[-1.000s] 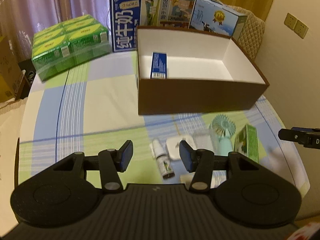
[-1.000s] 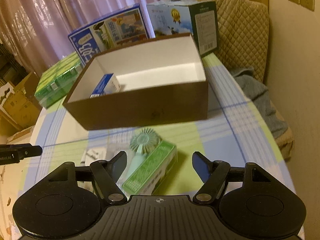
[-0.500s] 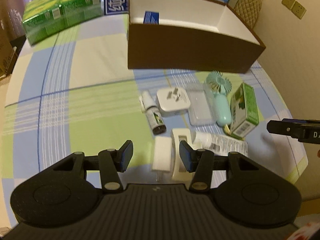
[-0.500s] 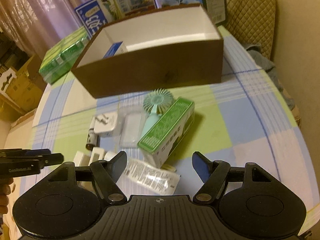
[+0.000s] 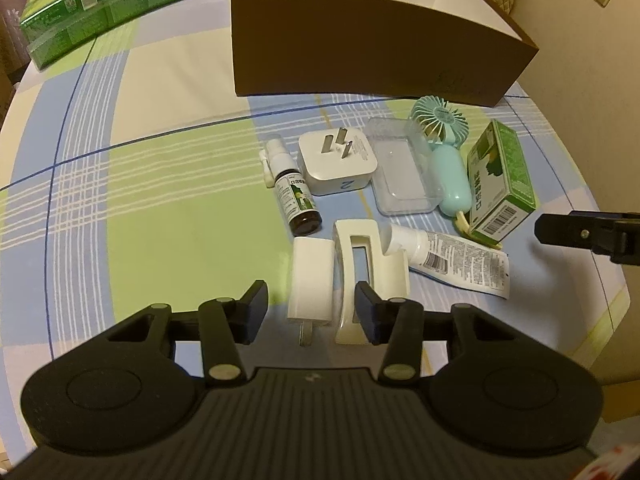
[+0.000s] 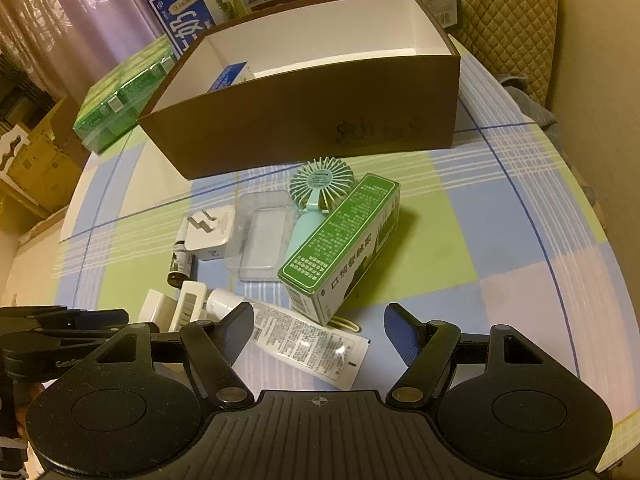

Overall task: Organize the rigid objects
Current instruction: 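Grasp the white charger block with the left tool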

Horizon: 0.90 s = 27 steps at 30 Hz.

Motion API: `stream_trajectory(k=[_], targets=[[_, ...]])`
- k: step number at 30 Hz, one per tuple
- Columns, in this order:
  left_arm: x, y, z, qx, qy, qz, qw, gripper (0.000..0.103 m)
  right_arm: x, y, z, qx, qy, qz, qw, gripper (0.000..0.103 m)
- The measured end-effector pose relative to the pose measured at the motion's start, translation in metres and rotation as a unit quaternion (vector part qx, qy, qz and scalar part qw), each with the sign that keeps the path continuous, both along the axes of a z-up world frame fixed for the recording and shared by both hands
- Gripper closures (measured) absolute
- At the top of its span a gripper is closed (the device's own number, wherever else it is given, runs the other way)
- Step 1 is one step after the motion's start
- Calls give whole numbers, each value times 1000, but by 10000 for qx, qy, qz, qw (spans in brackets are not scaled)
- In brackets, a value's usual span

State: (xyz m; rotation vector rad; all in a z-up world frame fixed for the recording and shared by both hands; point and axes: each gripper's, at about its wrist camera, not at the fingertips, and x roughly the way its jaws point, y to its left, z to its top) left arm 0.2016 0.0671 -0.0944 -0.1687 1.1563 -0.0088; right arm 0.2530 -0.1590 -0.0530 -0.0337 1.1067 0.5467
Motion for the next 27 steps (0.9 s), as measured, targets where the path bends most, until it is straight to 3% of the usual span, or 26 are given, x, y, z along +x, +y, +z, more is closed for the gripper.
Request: stream_trajectory(k=[10,15,21,27], targets=[[13,2,-13,-15,68,117,9999,68,7,14,-6,-20,-66,24,10000,34],[16,3,-17,-102,73,144,9998,80,16,21,-14,-92,-57,-49,9999,34],[15,2,-16,-43,46,151,9999,81,22,23,-22,-201,-107,-38,9997,35],[10,12,-15,78,45,241,9997,81,22,12,-23,-386,-203,86,9990,58]])
